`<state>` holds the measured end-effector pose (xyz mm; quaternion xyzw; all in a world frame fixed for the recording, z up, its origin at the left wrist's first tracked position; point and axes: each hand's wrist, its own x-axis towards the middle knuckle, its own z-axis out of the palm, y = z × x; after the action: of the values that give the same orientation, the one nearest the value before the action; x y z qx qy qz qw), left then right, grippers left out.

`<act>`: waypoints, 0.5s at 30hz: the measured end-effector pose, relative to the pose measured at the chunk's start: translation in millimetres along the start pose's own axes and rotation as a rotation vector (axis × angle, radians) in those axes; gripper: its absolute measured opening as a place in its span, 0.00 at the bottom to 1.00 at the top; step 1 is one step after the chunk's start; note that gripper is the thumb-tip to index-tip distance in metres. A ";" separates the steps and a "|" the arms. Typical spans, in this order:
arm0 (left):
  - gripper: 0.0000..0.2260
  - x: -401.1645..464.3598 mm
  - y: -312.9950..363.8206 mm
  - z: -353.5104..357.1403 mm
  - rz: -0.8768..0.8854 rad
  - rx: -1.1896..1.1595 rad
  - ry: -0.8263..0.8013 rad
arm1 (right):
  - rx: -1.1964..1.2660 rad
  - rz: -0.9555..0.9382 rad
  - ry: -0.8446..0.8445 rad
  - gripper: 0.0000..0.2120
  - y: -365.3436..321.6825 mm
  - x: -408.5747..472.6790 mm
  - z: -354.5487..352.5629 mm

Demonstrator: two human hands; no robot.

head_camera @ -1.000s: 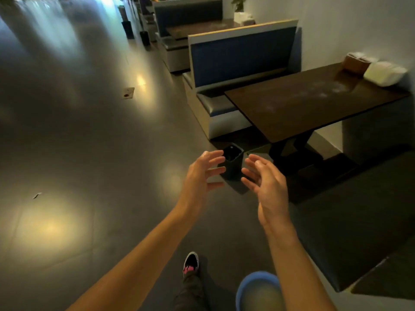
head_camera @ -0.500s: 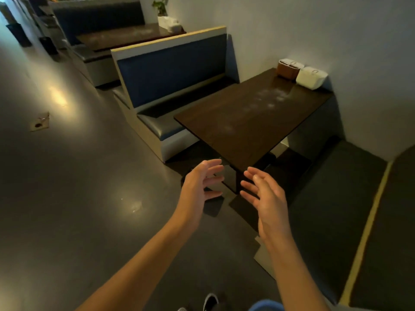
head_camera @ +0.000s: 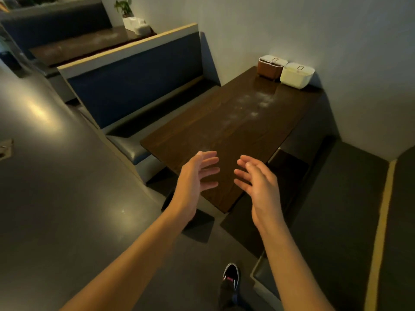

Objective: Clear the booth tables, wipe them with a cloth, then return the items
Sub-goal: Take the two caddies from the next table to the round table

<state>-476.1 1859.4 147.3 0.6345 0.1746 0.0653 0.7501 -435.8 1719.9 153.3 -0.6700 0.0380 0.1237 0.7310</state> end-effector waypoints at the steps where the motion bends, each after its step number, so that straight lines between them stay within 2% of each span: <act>1: 0.20 18.6 4.6 7.8 -0.002 0.005 0.004 | -0.012 -0.006 -0.011 0.09 -8.1 19.9 -2.0; 8: 0.20 127.9 15.1 49.8 -0.003 0.020 0.034 | -0.045 0.002 -0.037 0.09 -38.7 144.1 -9.8; 15: 0.21 202.7 22.1 41.4 -0.016 0.020 0.081 | -0.044 0.043 -0.051 0.09 -46.0 217.8 10.1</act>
<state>-270.5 1889.8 138.0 0.6374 0.2106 0.0830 0.7365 -215.7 1754.9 150.7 -0.6814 0.0310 0.1572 0.7141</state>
